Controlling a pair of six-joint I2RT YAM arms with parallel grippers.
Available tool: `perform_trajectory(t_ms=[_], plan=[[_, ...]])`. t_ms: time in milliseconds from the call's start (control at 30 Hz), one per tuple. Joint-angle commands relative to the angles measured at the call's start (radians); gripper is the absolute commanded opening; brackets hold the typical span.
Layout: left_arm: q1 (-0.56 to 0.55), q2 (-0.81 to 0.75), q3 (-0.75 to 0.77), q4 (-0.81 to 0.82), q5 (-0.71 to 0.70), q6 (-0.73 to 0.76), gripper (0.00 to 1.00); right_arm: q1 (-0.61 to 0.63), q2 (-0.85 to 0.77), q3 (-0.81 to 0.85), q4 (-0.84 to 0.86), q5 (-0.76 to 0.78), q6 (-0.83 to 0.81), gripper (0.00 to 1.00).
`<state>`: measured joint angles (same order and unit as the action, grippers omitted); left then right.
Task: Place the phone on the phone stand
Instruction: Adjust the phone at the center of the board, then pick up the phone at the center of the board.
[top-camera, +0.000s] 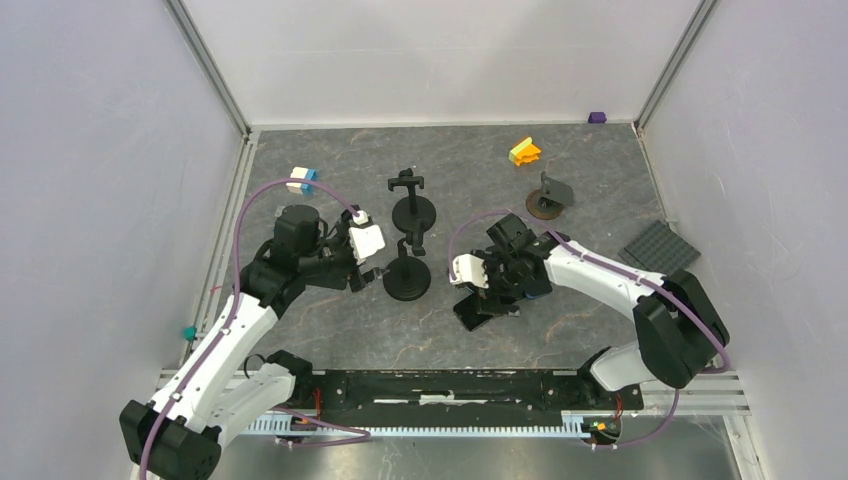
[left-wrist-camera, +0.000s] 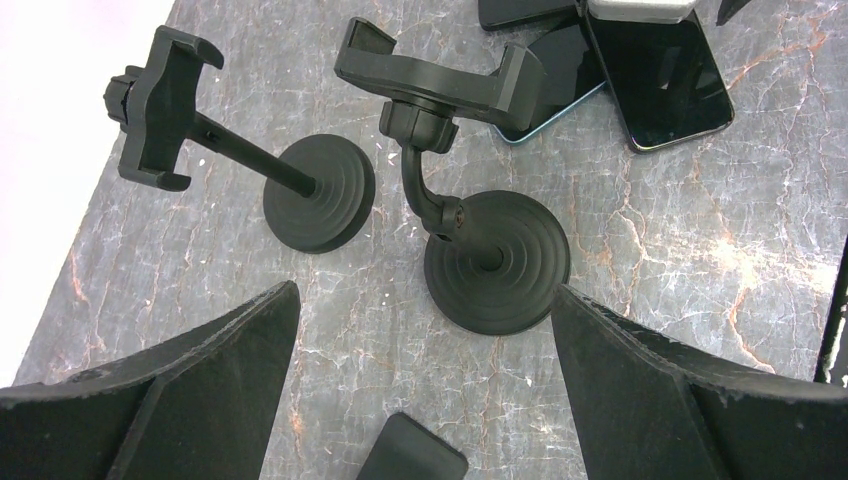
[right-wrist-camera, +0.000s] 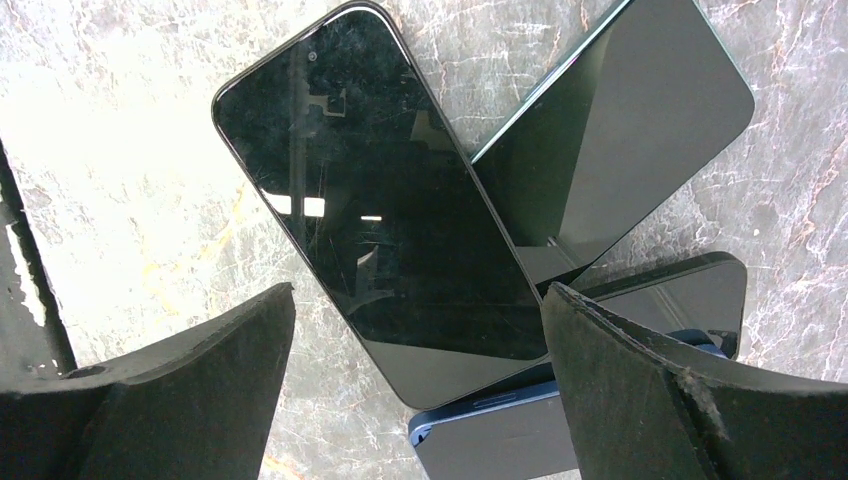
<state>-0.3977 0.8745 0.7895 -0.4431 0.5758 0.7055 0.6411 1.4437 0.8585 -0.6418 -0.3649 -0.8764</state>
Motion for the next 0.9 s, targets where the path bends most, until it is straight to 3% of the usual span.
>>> perform_trajectory(t_ms=[0, 433, 867], plan=[[0.002, -0.014, -0.002, 0.023, 0.002, -0.021, 1.0, 0.028, -0.026, 0.03, -0.018, 0.04, -0.063, 0.98], [0.002, -0.012, -0.006, 0.026, -0.01, -0.016, 1.0, 0.155, 0.026, 0.043, -0.032, 0.257, -0.141, 0.98], [0.002, -0.009, -0.01, 0.03, -0.014, -0.014, 1.0, 0.196, 0.102, 0.044, 0.011, 0.308, -0.165, 0.98]])
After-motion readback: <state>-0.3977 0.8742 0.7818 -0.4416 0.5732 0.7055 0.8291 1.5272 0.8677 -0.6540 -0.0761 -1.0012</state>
